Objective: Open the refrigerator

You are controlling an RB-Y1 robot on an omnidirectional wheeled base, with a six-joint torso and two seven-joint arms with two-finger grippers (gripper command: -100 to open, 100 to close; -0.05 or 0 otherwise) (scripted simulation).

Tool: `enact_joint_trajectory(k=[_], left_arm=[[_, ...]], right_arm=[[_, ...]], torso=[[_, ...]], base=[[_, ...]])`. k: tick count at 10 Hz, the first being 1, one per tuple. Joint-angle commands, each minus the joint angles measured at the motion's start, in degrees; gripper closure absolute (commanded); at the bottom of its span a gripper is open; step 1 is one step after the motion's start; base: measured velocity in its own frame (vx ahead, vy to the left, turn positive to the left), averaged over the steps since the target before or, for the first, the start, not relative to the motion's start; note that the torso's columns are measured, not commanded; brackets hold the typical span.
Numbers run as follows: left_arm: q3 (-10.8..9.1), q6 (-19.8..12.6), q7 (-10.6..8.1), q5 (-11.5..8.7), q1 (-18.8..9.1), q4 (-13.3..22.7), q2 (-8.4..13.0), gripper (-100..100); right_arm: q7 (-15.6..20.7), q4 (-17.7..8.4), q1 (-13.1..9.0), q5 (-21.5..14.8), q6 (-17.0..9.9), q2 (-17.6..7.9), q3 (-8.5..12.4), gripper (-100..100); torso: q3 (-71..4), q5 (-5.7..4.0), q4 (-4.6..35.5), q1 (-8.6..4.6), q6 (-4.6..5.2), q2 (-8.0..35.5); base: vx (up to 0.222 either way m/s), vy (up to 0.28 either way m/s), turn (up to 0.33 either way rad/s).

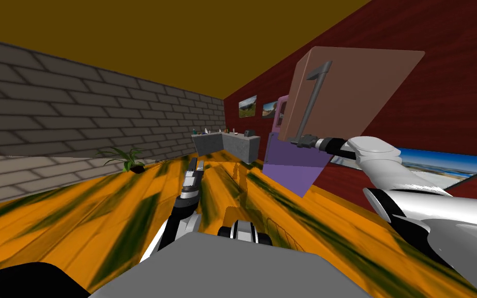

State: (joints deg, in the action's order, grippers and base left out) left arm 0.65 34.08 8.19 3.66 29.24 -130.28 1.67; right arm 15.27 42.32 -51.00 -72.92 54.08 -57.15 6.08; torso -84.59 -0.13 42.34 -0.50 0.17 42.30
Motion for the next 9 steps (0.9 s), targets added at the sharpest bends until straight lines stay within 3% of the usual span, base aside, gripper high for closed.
enact_joint_trajectory(k=[1,7,8,9], left_arm=[[0.00,0.00,0.00,0.00,0.01,0.00,0.00,0],[0.00,0.00,0.00,0.00,0.02,0.00,0.00,0],[0.00,0.00,0.00,0.00,0.01,0.00,0.00,0],[0.00,0.00,0.00,0.00,0.00,0.00,0.00,0]], right_arm=[[0.21,-0.38,-0.42,0.05,0.19,-0.01,0.03,100],[0.65,-1.01,-1.19,0.22,0.97,0.44,-0.14,100],[-0.22,-3.61,-1.58,-1.80,-1.75,-1.99,0.36,-100],[-0.22,-3.61,-1.58,-1.80,-1.75,-1.99,0.36,-100]], torso=[[-0.09,0.02,0.01,0.07,0.13,-0.18],[0.00,0.04,-0.03,0.23,0.02,-0.03],[0.10,0.05,-0.08,0.40,-0.17,0.12],[0.02,0.09,-0.09,0.37,-0.24,-0.04]], base=[[-0.203,-0.169,0.227],[-0.210,-0.151,0.159],[-0.228,-0.200,0.426],[-0.132,-0.184,0.421]])
